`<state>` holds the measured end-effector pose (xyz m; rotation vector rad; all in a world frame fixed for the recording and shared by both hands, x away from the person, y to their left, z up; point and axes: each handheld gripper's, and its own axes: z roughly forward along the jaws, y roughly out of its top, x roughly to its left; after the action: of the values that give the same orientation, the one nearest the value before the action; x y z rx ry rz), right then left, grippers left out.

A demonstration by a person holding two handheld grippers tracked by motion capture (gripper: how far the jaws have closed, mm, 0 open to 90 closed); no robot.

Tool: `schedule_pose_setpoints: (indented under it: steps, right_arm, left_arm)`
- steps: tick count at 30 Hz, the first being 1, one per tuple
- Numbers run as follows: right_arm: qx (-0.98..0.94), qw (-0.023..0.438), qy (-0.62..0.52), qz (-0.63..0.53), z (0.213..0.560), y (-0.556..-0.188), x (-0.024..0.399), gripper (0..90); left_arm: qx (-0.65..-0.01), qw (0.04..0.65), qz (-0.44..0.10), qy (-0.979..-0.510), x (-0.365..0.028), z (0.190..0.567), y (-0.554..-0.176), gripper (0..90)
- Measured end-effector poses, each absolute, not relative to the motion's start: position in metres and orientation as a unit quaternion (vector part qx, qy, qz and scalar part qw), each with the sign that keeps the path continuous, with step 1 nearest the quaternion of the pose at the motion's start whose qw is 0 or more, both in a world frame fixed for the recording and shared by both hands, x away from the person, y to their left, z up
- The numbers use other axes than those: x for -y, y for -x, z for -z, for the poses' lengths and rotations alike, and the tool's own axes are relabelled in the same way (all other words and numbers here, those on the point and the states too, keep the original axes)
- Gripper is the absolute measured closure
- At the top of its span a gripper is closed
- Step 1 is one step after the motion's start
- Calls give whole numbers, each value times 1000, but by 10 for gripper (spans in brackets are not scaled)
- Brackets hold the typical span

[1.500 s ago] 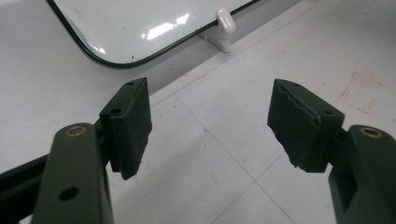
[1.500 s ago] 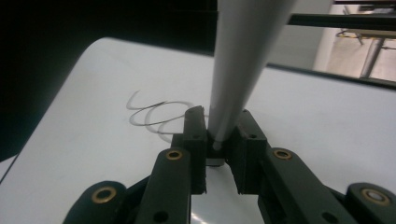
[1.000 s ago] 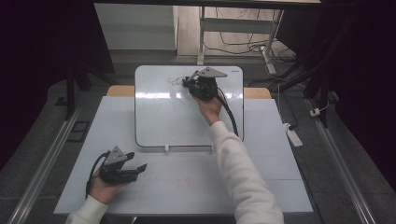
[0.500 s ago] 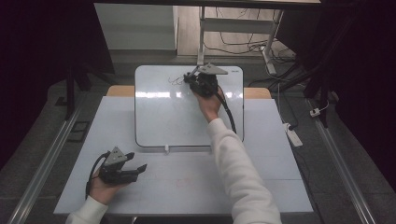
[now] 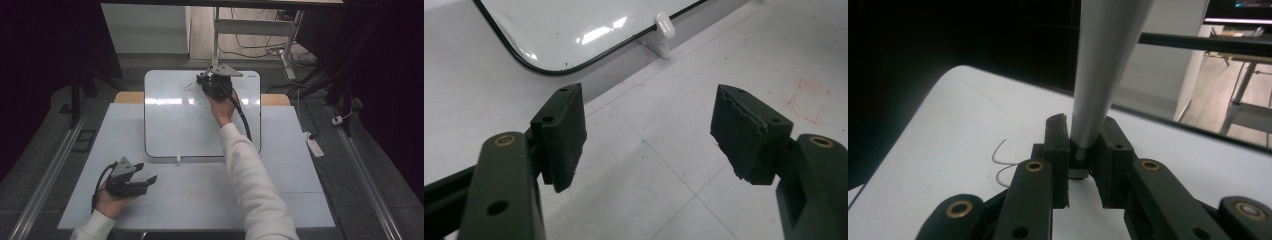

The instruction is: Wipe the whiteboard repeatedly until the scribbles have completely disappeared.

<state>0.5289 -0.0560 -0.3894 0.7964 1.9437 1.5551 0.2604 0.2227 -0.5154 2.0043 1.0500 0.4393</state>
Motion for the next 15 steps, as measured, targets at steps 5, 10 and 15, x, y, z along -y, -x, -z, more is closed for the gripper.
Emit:
schedule_pose_setpoints:
  steps: [5,10,15]
  right_arm:
    - [-742,228,-273,-569,395,-523,46,772]
    - [-734,242,-275,-572,393,-527,44,772]
    - [-726,239,-288,-576,390,-529,45,772]
  left_arm:
    - [-417,406,-173,-795,-223,516,-261,309]
    - [-416,406,-174,-795,-222,515,-260,308]
    - [-417,406,-173,-795,-222,516,-261,308]
